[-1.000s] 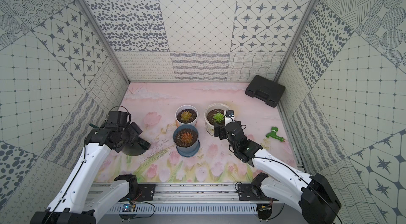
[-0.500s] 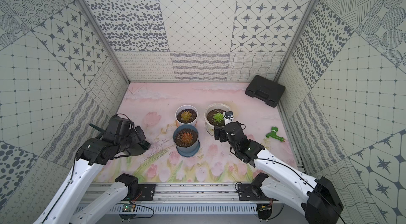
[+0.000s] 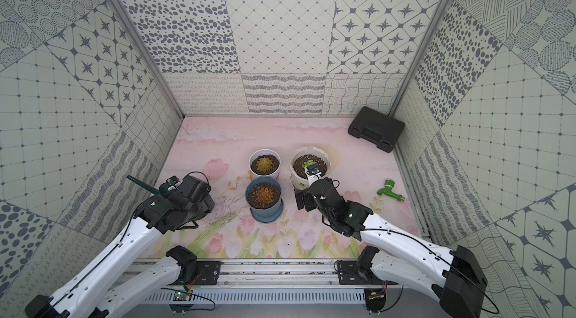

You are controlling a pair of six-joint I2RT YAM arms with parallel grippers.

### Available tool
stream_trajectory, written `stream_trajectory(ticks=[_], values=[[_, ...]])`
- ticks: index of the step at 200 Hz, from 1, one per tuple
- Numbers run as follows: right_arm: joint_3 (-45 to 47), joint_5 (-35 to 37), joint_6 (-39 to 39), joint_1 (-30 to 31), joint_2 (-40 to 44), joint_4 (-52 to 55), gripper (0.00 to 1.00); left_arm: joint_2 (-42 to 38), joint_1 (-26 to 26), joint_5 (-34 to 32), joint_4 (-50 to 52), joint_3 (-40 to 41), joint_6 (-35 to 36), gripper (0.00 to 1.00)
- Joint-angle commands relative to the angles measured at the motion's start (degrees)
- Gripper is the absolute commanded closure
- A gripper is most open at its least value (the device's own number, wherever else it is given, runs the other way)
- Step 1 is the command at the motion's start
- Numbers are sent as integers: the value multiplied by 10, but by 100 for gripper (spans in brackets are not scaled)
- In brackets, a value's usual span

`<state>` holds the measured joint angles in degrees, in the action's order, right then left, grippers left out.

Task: Water the succulent around the soil edge
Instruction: Move the watering can to the center of the board, then pick up the watering can from the center of the board.

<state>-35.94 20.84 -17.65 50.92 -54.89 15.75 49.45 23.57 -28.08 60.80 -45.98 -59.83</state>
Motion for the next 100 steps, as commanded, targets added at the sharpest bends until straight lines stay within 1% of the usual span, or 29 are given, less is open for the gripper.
stream_trajectory(ticks=[1, 10, 20, 37, 54, 78, 92, 100], values=[[-3, 9, 15, 2, -1, -14, 2, 55, 3, -93, -4, -20, -179, 3], [2, 12, 19, 2, -2, -17, 2, 68, 2, -101, 2, -24, -203, 5], [10, 13, 21, 2, 0, -24, 2, 81, 0, -109, 3, -26, -223, 10], [23, 10, 23, 2, 1, -36, 2, 99, -9, -117, 2, -24, -243, 16], [32, 5, 24, 2, 1, -45, 2, 112, -24, -117, -5, -25, -244, 20], [42, -2, 24, 2, -5, -58, 2, 124, -47, -98, -23, -27, -228, 23], [42, -5, 24, 2, -9, -62, 2, 128, -56, -89, -25, -27, -227, 31], [41, -7, 24, 2, -12, -63, 2, 129, -58, -87, -27, -27, -227, 38]])
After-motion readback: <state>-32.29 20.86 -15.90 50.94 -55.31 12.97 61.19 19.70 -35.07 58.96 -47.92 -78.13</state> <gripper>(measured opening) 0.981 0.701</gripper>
